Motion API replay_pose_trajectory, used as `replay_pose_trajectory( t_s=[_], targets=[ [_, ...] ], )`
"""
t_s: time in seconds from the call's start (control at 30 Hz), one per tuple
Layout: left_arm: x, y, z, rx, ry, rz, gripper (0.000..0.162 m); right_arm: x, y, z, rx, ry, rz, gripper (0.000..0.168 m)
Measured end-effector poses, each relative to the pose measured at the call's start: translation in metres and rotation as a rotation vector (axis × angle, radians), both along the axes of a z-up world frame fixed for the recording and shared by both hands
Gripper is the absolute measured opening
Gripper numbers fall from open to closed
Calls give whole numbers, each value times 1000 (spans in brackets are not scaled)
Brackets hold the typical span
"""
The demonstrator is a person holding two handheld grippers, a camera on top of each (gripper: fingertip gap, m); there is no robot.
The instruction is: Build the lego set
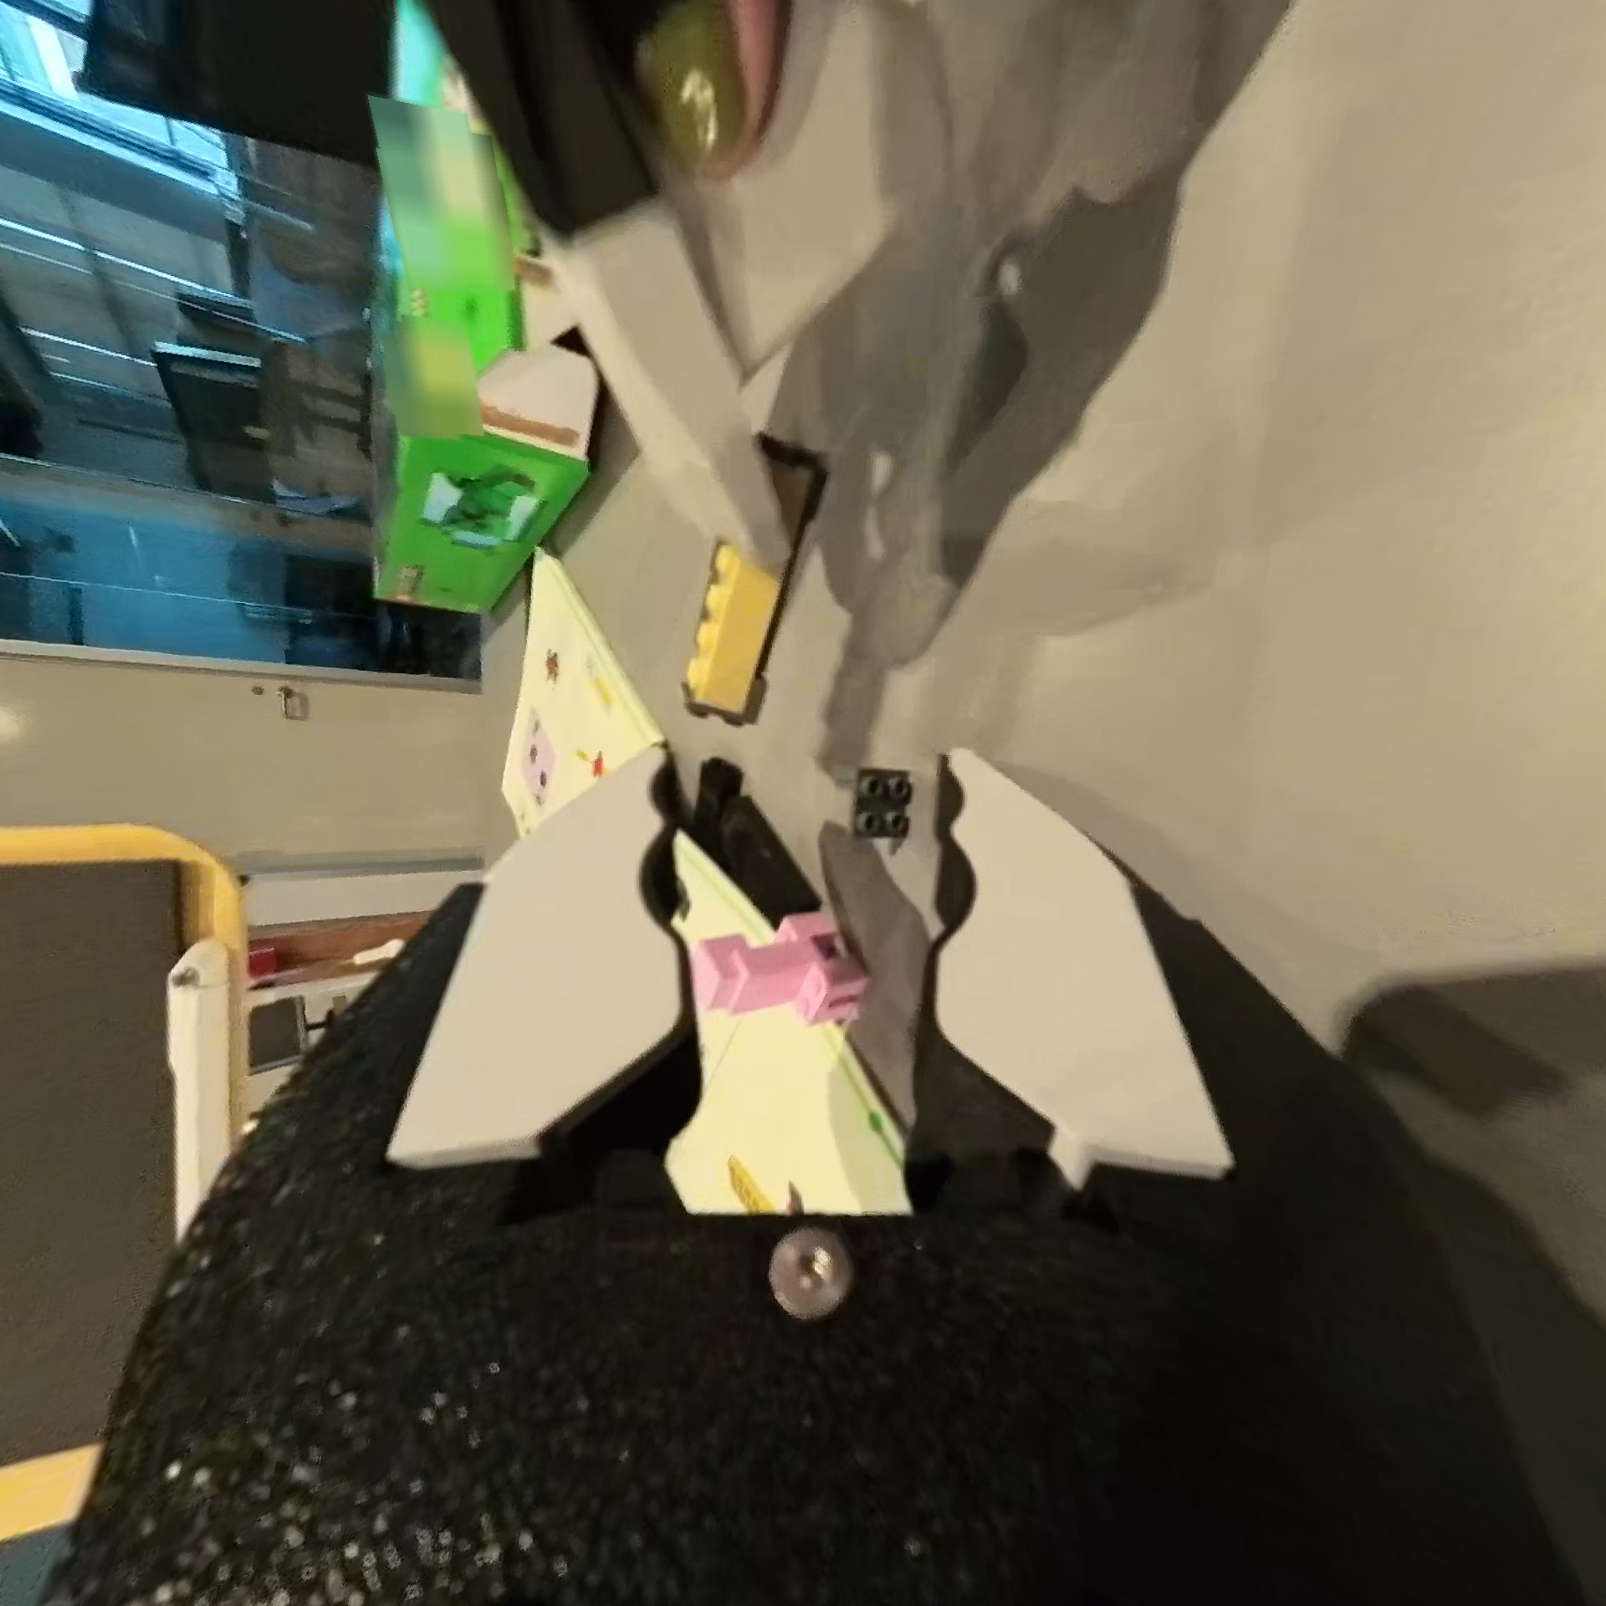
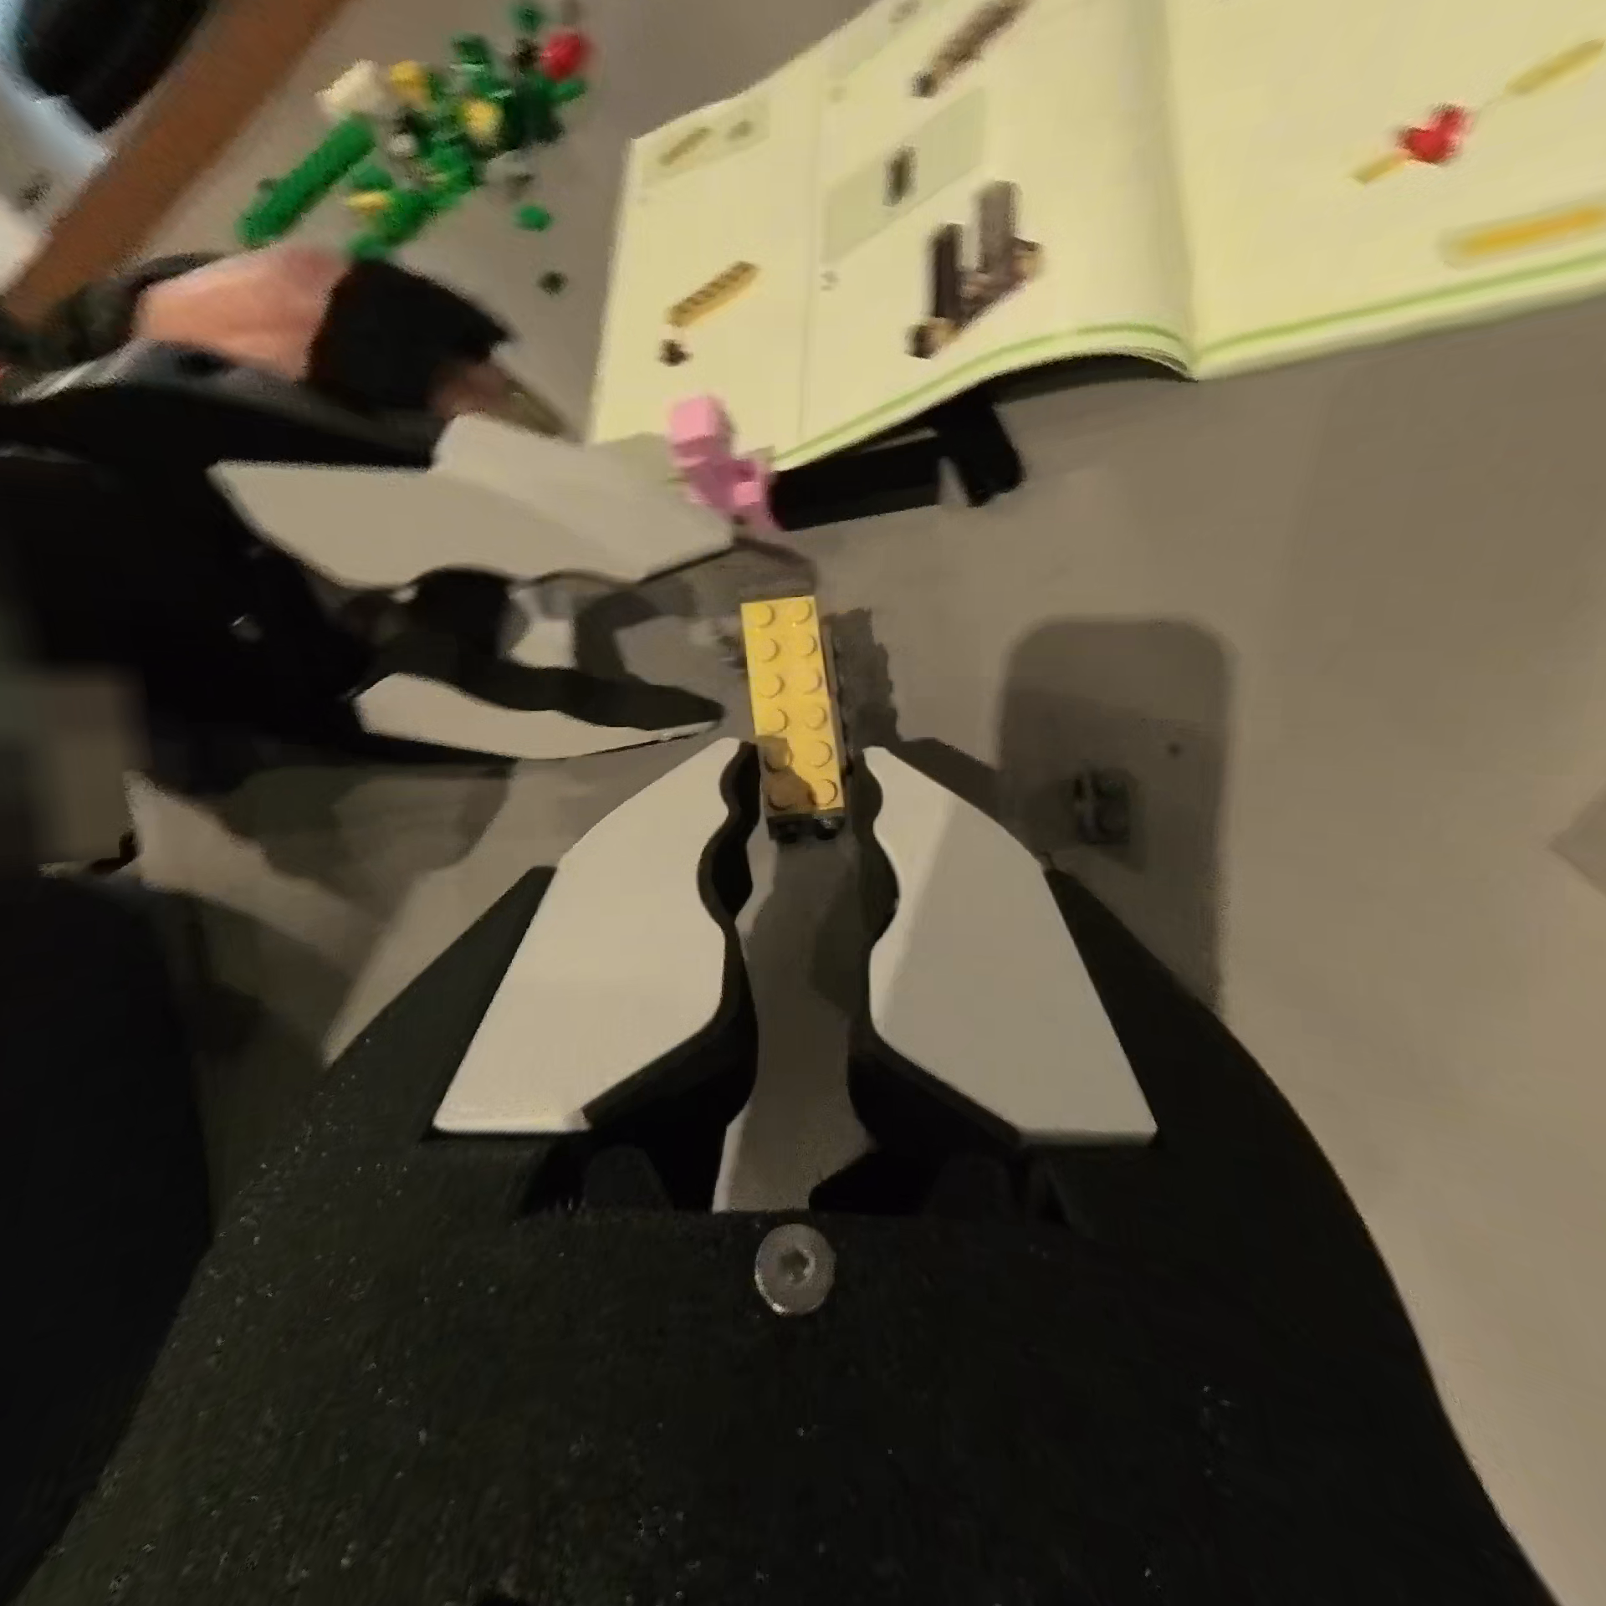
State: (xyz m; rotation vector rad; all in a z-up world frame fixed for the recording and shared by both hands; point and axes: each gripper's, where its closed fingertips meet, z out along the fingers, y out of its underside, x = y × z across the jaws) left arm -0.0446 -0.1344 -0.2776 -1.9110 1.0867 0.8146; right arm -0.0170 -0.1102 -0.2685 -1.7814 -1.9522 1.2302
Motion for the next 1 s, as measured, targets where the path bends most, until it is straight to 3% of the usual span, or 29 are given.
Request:
replay_pose_trajectory(
  t_s=[0.17,0.4,0.63,0.73,0.87,0.93,1.0],
  targets=[
    [5,-10,28,130,-127,-102,60,17,-36,26,-234,22,327,20],
    [33,-29,62,255,-286,-308,48,29,-62,42,-415,-65,539,20],
    [43,-34,58,285,-217,-369,25,26,-68,43,-453,-132,560,20],
    [44,-36,58,295,-222,-375,25,27,-69,43,-454,-149,569,20],
    [42,-35,63,337,-222,-368,40,31,-74,46,-482,-178,606,20],
    [44,-36,62,326,-224,-390,39,33,-77,47,-495,-193,625,20],
    [48,-39,60,310,-215,-423,27,34,-79,48,-512,-201,636,20]
  ],
)
